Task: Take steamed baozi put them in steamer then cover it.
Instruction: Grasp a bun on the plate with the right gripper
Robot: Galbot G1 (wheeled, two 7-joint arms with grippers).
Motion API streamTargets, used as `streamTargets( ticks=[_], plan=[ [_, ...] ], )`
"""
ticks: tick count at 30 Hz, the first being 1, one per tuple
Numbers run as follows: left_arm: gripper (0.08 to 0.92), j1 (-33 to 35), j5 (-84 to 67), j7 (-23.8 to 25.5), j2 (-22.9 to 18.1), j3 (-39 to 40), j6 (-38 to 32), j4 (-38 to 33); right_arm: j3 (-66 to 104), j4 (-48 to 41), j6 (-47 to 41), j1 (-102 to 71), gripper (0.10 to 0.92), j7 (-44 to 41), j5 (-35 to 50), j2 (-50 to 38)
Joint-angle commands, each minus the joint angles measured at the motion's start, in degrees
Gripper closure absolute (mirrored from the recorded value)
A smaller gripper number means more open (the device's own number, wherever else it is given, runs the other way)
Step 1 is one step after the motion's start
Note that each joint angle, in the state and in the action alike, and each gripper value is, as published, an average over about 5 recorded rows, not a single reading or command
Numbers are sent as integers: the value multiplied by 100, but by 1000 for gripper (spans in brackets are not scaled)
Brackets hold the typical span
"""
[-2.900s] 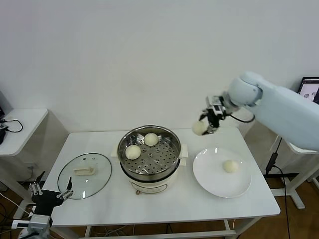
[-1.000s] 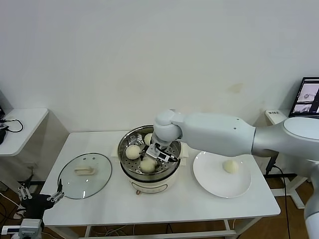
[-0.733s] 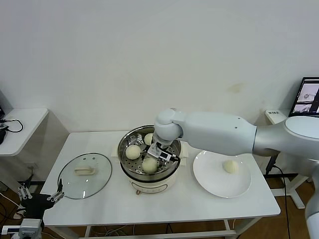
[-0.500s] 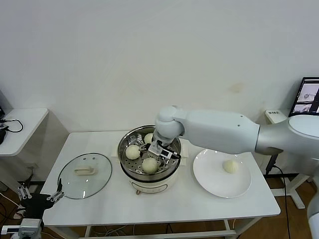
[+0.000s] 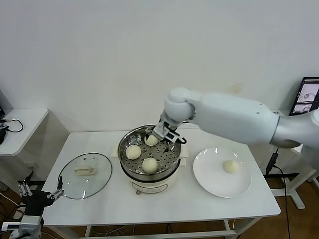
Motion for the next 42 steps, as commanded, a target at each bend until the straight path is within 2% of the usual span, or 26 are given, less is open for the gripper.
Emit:
streamTargets(
  ticks=[1, 9, 18, 26, 42],
  plan=[
    [177, -86, -16, 7, 79, 54, 6, 58, 341, 282, -1315, 55, 203, -215, 427, -1238],
    [177, -275, -56, 10, 217, 220, 21, 167, 661, 416, -1481, -598, 203, -152, 138, -2623],
    [177, -315, -88, 6, 228, 313, 37, 158, 1654, -41, -1206, -1974, 203, -88, -578, -3227],
    [177, -233, -103, -4, 191, 304, 81, 57, 2695, -543, -1020, -3370, 203, -124, -1262, -3054],
    [177, -51, -71, -9, 122, 207, 102, -60, 3532, -1802, -677, -4096, 203, -96, -2025, -2113]
  ],
)
